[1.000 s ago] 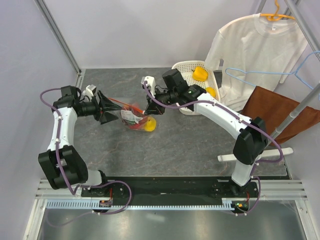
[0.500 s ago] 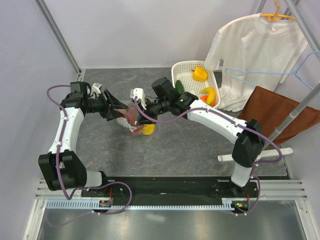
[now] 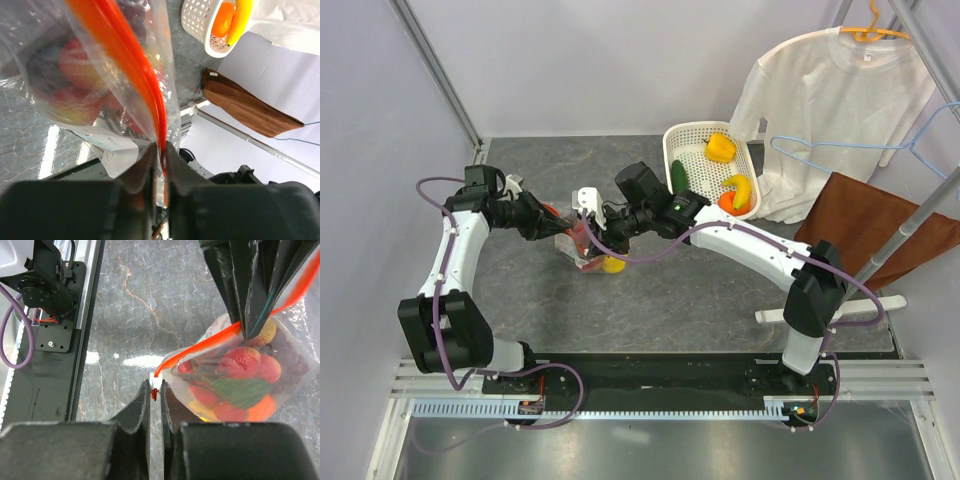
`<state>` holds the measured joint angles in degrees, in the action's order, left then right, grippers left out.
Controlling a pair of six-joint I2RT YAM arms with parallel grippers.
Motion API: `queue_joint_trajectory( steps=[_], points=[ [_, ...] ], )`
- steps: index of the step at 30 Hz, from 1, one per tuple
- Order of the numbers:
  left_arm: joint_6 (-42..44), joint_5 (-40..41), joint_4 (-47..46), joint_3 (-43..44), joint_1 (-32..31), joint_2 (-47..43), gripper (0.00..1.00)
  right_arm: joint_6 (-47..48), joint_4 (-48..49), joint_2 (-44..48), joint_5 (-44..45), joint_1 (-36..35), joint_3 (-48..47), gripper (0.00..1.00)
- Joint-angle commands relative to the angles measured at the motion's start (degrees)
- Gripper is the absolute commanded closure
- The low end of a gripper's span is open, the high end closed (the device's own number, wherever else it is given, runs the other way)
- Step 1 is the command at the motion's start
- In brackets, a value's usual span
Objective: Place the food in the zip-top bag and seal the zipper
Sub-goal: Zip the zipper food storage bag at the center of the board, then place the zipper food storage bag at the center of the board.
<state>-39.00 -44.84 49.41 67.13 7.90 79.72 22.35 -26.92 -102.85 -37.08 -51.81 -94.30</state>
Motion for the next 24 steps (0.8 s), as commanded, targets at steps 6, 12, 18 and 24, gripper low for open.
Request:
queue_joint_trajectory(
  steps=[6, 12, 18, 24],
  points=[
    [14.5, -1.0, 3.4, 14.4, -0.9, 6.2, 0.98, -2.8, 3.4, 3.4, 0.7, -1.1, -0.5, 0.63],
    [36.3, 5.8, 14.9, 32.7, -6.7, 13.3, 0.98, -12.0, 5.7, 5.5, 4.0, 3.2, 0.6, 0.16],
    [60.1, 4.8, 24.4, 49.3, -9.0, 19.8, 0.98, -25.0, 8.5, 5.1, 3.7, 12.9, -2.5, 0.05],
    [88.3, 21.3, 31.5, 61.6, -15.3, 29.3, 0.98, -30.4, 9.8, 5.2, 3.3, 20.3, -2.3, 0.02]
  ],
)
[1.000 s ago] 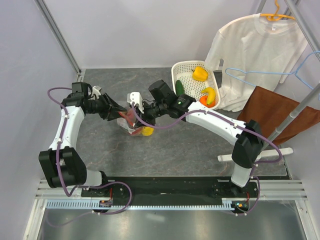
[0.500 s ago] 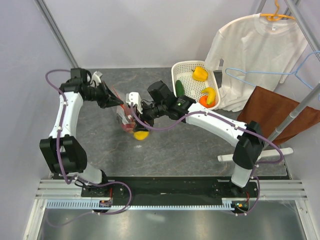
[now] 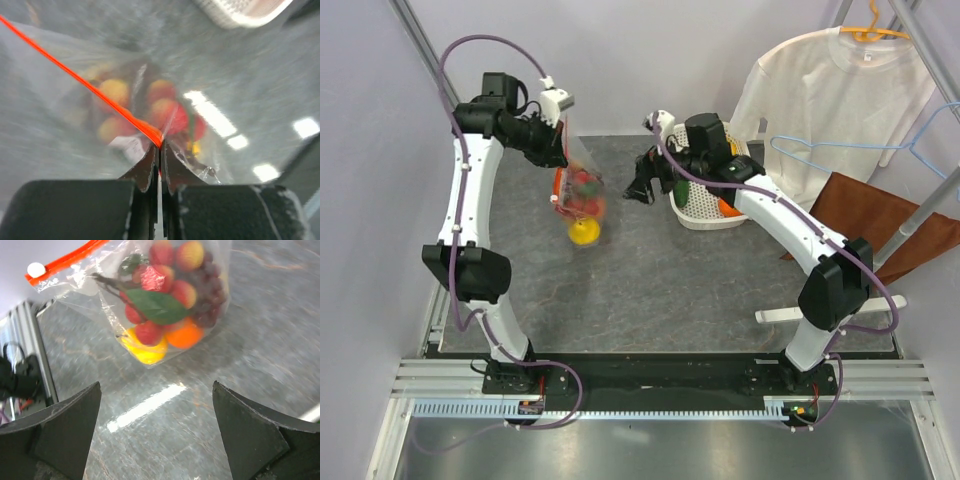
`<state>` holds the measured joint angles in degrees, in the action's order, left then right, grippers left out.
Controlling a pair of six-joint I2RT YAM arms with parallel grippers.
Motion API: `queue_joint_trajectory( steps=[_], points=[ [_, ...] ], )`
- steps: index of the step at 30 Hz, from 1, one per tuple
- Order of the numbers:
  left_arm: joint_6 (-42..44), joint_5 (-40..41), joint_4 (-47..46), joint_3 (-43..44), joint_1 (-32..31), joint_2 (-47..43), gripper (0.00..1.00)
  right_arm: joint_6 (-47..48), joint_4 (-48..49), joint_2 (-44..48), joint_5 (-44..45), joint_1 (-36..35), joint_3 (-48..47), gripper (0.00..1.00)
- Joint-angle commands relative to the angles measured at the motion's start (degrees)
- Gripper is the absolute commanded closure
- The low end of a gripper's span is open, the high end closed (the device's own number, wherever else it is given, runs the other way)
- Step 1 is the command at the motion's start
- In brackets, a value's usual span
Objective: Place the food in the zip-top bag and seal the zipper
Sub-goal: Place the zipper food storage bag at the center of the board.
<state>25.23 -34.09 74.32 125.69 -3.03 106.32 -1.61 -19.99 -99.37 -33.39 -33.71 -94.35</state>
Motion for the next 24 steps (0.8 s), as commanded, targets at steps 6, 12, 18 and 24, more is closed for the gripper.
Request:
queue_joint_trajectory(
  steps=[6, 12, 18, 24],
  points=[
    [28.4, 14.8, -0.2, 5.6, -5.8, 5.8, 0.98, -8.8, 3.3, 0.8, -1.4, 6.0, -3.3, 0.02],
    [30.8, 15.2, -1.9, 10.1, -6.6, 8.2, 0.98, -9.7, 3.7, 0.3, -1.8, 8.1, -4.5, 0.02],
    [27.8, 10.4, -1.1, -6.3, -9.3, 1.1, 0.98, -9.7, 3.7, 0.5, -1.9, 9.8, -4.6, 0.02],
    [19.3, 6.4, -4.8, -35.0, -15.9, -9.1, 0.98, -9.0, 3.6, 1.6, -2.0, 11.0, -2.3, 0.02]
  ],
)
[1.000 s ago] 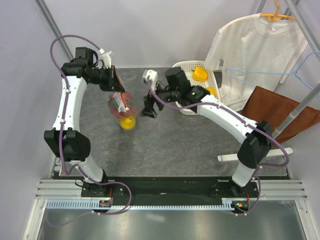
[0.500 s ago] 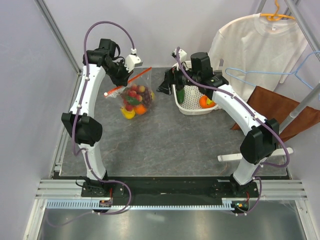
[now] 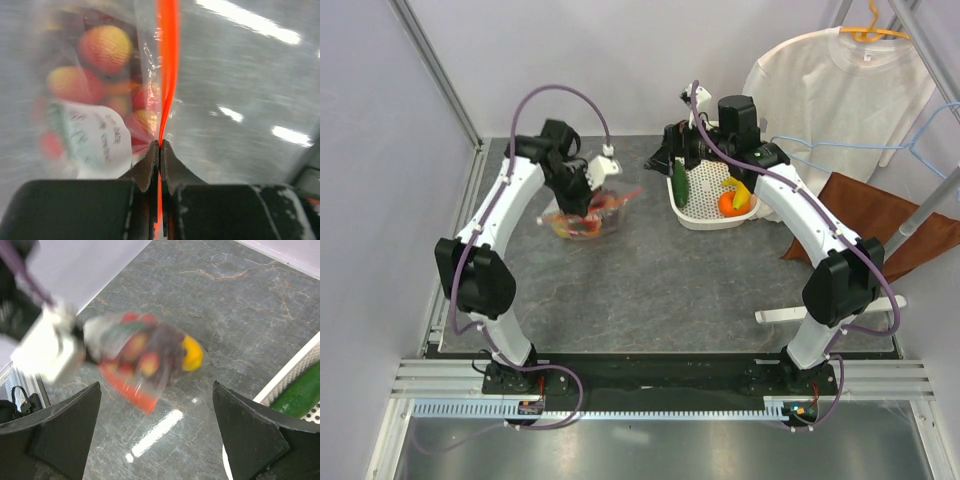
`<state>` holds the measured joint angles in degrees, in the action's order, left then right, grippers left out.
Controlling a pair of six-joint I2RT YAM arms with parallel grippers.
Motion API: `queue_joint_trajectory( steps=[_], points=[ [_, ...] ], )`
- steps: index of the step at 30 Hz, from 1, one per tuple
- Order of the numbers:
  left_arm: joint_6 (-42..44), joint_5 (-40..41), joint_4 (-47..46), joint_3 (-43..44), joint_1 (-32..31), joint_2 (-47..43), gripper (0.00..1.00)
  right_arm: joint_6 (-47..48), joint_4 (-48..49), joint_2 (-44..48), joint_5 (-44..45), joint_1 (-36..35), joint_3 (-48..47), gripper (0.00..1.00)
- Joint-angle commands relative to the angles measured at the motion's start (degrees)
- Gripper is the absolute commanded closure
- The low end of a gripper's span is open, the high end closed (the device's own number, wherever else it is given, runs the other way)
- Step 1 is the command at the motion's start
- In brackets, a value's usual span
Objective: Place the food in the zip-top bag and seal the zipper
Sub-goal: Place the zipper food storage bag at the center of the board, then reset both arms
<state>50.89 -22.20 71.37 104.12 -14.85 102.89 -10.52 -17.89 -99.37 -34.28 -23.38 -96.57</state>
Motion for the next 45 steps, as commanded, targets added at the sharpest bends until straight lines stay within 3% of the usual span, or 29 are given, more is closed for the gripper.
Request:
queue_joint_trajectory(
  steps=[1, 5, 9, 11, 12, 14, 17, 18, 20, 21, 22, 27, 32, 36, 40, 45],
  points=[
    [-7.4, -6.7, -2.1, -15.8, -4.5, -6.3, 0.98, 0.2, 1.5, 1.8, -1.1, 0.7, 0.2, 0.02],
    [-12.2, -14.3, -4.8, -23.5, -5.8, -7.4, 0.98, 1.3, 1.0, 2.2, -1.3, 0.7, 2.0, 0.02],
    [-20.6, -16.9, -11.9, -30.3, -6.7, -7.5, 0.97, 1.8, 0.4, 2.2, -1.6, 0.7, 3.4, 0.02],
    [-23.3, -18.5, -15.8, -32.2, -7.5, -8.0, 0.91, 1.7, 0.4, 2.1, -1.8, 0.7, 3.9, 0.02],
    [-25.0, -18.9, -16.9, -33.6, -7.7, -8.8, 0.83, 1.9, 0.3, 2.0, -1.8, 0.8, 3.9, 0.02],
    [-25.5, -19.4, -17.8, -34.7, -8.5, -10.4, 0.77, 2.1, 0.1, 2.1, -1.7, 0.8, 3.6, 0.02],
    [-25.2, -19.3, -17.6, -33.6, -8.6, -14.9, 0.56, 2.2, 0.1, 2.3, -1.2, 0.9, 3.3, 0.02],
    [-24.7, -19.3, -17.3, -32.9, -8.6, -16.1, 0.42, 2.2, 0.1, 2.3, -1.1, 1.0, 3.2, 0.02],
    [-24.4, -20.0, -16.2, -29.9, -8.6, -20.0, 0.24, 2.2, 0.1, 2.3, -1.1, 1.0, 2.9, 0.02],
    [-24.7, -20.1, -16.0, -28.7, -8.6, -21.3, 0.07, 2.2, 0.2, 2.4, -1.1, 1.0, 2.6, 0.02],
    [-25.3, -19.1, -16.0, -27.4, -8.6, -22.9, 0.01, 2.2, 0.1, 2.5, -0.9, 1.0, 2.4, 0.02],
    [-31.3, -14.6, -11.0, -12.8, -7.3, -20.9, 0.0, 3.5, -0.3, 4.4, 0.8, 1.1, 2.0, 0.02],
    [-40.7, -23.1, -7.8, -1.2, 0.4, -15.6, 0.0, 7.0, -3.5, 8.6, 1.8, 1.3, 3.5, 0.02],
    [-48.1, -23.5, -11.5, -3.6, 4.7, -17.2, 0.0, 9.5, -5.4, 12.2, 4.8, 1.4, 6.5, 0.02],
    [-49.4, -23.9, -14.2, -9.3, 10.6, -18.3, 0.0, 10.1, -6.5, 14.4, 5.9, 1.4, 7.9, 0.02],
    [-50.3, -21.1, -16.8, -11.9, 12.5, -20.8, 0.0, 11.7, -6.8, 14.6, 5.9, 1.4, 8.6, 0.02]
  ],
)
